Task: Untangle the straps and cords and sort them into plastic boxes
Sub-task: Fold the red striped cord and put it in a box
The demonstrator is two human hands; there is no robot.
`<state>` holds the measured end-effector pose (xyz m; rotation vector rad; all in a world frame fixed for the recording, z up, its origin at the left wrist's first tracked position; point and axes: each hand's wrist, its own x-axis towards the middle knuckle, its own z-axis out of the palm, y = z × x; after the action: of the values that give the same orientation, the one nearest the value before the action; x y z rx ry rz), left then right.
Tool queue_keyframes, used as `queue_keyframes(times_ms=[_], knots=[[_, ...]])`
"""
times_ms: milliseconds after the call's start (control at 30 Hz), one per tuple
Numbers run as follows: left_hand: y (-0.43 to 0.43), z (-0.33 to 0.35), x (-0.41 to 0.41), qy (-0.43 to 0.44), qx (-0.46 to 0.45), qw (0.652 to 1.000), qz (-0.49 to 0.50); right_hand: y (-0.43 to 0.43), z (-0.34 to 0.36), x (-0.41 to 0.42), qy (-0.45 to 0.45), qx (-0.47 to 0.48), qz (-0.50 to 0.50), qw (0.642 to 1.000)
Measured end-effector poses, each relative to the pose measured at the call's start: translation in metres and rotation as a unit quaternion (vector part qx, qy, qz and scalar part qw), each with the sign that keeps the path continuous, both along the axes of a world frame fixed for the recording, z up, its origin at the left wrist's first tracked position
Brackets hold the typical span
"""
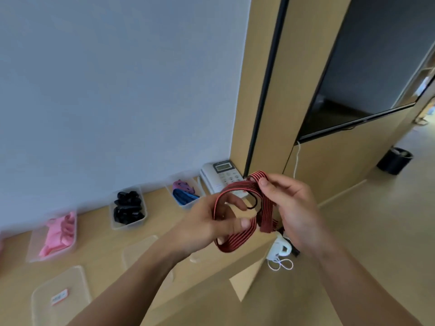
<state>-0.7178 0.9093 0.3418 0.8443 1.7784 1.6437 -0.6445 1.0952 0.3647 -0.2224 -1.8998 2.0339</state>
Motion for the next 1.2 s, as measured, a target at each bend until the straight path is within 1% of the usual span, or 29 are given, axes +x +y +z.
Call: queue_keyframes(times_ms=[100, 133, 167, 233, 267, 300, 333, 400, 433, 500, 533, 567, 600, 667, 733, 767, 833, 900, 967, 1067, 1133, 1200], knots=[[0.007, 0.014, 0.002, -0.004, -0.064, 0.987, -0.146, 0.016, 0.019, 0.010, 0.033, 0.015, 0.001, 0.999], [0.009, 0.019, 0.001, -0.005, -0.087, 0.981, -0.175, 0.021, 0.026, 0.013, 0.046, 0.018, 0.007, 0.999], [0.012, 0.023, 0.001, 0.010, -0.108, 0.976, -0.190, 0.027, 0.032, 0.016, 0.059, 0.018, 0.016, 0.998], [0.018, 0.035, 0.007, 0.067, -0.143, 0.970, -0.184, 0.038, 0.044, 0.022, 0.092, 0.015, 0.045, 0.995], [0.022, 0.040, 0.010, 0.076, -0.158, 0.970, -0.169, 0.044, 0.050, 0.024, 0.111, 0.012, 0.059, 0.992], [0.031, 0.046, 0.012, 0.074, -0.173, 0.973, -0.133, 0.049, 0.055, 0.026, 0.128, 0.002, 0.073, 0.989], [0.041, 0.054, 0.018, 0.069, -0.168, 0.981, -0.068, 0.054, 0.059, 0.028, 0.141, -0.016, 0.092, 0.986], [0.062, 0.068, 0.030, 0.025, -0.133, 0.991, 0.012, 0.063, 0.064, 0.032, 0.148, -0.064, 0.139, 0.977], [0.070, 0.066, 0.031, -0.002, -0.088, 0.996, 0.003, 0.066, 0.065, 0.033, 0.142, -0.084, 0.160, 0.973], [0.093, 0.070, 0.034, -0.090, 0.044, 0.995, 0.028, 0.072, 0.064, 0.034, 0.111, -0.097, 0.192, 0.970], [0.100, 0.076, 0.037, -0.142, 0.119, 0.982, 0.048, 0.075, 0.062, 0.035, 0.092, -0.096, 0.207, 0.969], [0.104, 0.079, 0.038, -0.163, 0.170, 0.969, 0.075, 0.078, 0.058, 0.036, 0.077, -0.092, 0.224, 0.967], [0.105, 0.080, 0.039, -0.161, 0.202, 0.960, 0.103, 0.082, 0.055, 0.037, 0.064, -0.090, 0.245, 0.963], [0.112, 0.083, 0.042, -0.130, 0.229, 0.953, 0.151, 0.089, 0.048, 0.039, 0.043, -0.086, 0.284, 0.954], [0.117, 0.088, 0.046, -0.090, 0.222, 0.955, 0.173, 0.095, 0.045, 0.040, 0.029, -0.077, 0.294, 0.952], [0.119, 0.088, 0.049, -0.067, 0.211, 0.957, 0.186, 0.096, 0.044, 0.038, 0.026, -0.068, 0.279, 0.958], [0.122, 0.088, 0.055, -0.022, 0.182, 0.961, 0.209, 0.099, 0.043, 0.034, 0.024, -0.037, 0.206, 0.977], [0.124, 0.088, 0.059, 0.002, 0.159, 0.961, 0.227, 0.101, 0.041, 0.029, 0.030, -0.010, 0.132, 0.991], [0.124, 0.087, 0.061, 0.006, 0.139, 0.959, 0.248, 0.102, 0.041, 0.027, 0.056, -0.004, 0.112, 0.992], [0.123, 0.084, 0.064, -0.004, 0.111, 0.959, 0.261, 0.102, 0.046, 0.021, 0.093, 0.005, 0.141, 0.986], [0.120, 0.081, 0.066, -0.011, 0.101, 0.960, 0.260, 0.101, 0.049, 0.014, 0.120, 0.033, 0.140, 0.982], [0.114, 0.079, 0.066, -0.010, 0.093, 0.961, 0.259, 0.098, 0.051, 0.009, 0.154, 0.079, 0.124, 0.977]])
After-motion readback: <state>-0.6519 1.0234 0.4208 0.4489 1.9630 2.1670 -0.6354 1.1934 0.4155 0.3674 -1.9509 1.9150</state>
